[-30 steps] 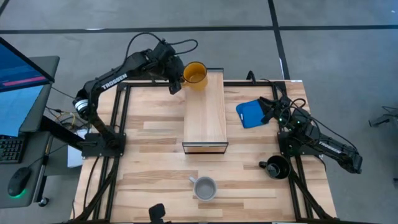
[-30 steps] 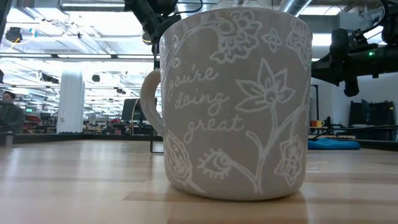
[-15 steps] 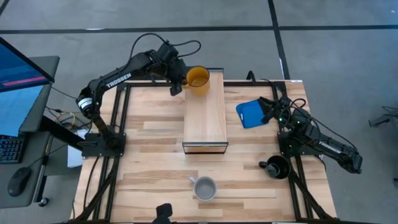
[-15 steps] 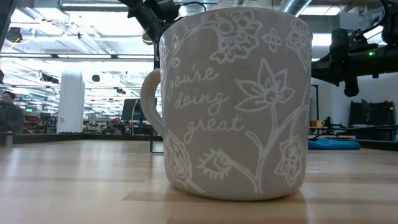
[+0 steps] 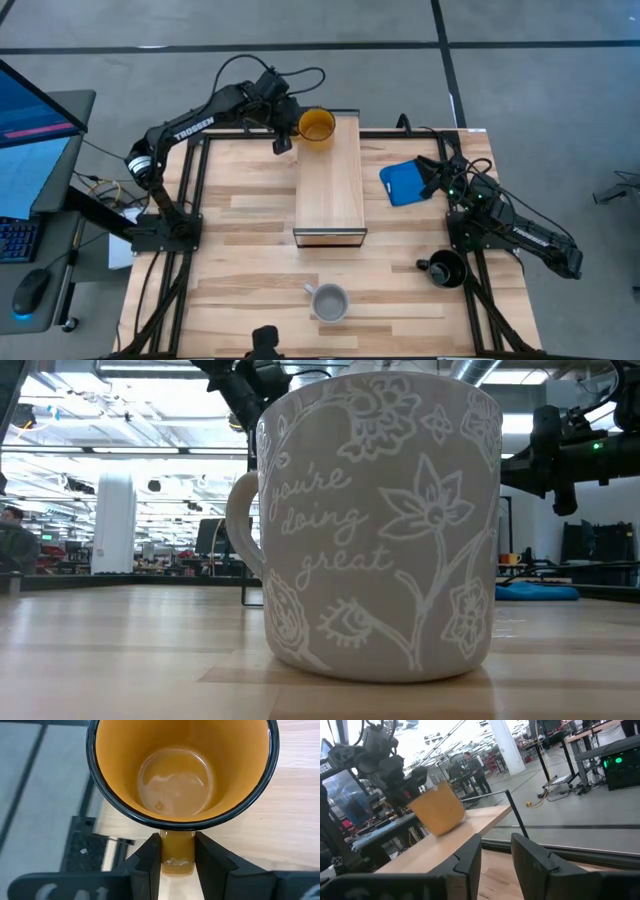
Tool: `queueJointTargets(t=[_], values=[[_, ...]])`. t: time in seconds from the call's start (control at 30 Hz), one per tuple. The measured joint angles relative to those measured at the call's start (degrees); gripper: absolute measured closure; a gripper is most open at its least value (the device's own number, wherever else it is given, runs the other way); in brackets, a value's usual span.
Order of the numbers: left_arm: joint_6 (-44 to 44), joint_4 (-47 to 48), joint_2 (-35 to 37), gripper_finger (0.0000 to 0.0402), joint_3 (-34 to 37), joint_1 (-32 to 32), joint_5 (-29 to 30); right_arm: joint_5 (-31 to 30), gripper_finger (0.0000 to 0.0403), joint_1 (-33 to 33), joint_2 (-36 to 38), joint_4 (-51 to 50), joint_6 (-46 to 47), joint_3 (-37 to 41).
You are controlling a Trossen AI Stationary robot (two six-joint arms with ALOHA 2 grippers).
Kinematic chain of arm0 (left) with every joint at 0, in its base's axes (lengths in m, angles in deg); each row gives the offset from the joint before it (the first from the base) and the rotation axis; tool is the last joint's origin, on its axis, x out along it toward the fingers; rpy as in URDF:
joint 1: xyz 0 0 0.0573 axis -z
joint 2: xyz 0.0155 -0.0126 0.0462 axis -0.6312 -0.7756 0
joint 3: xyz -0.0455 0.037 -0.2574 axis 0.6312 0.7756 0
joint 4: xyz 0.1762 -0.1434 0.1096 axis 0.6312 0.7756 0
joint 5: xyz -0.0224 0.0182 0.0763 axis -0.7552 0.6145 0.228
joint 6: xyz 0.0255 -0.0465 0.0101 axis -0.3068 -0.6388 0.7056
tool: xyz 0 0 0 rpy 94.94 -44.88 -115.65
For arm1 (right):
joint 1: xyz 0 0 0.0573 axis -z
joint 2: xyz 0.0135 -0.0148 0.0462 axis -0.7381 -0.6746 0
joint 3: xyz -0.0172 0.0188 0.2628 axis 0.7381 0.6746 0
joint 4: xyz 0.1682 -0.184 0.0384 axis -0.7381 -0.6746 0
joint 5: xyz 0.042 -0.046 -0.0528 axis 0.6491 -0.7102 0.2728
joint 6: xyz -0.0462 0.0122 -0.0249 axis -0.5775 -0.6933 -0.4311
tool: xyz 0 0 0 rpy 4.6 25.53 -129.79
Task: Stack small to large cups/mugs on shelf
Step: Put the yellow mug on the shelf
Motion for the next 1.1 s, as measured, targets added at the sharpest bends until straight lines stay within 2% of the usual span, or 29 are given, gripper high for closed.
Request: queueJointTargets(t=[0.13,1.1], values=[[0.0,-0.2,-1.1,0.0321,-0.1,0.5,-1.3,0.0,0.0274,0.0,0.0,0.0,0.0,0.0],[-0.3,-0.2,-2.1,0.0321,-3.2,1.5,-0.9,0.0,0.0274,0.0,0.0,0.0,0.0,0.0]])
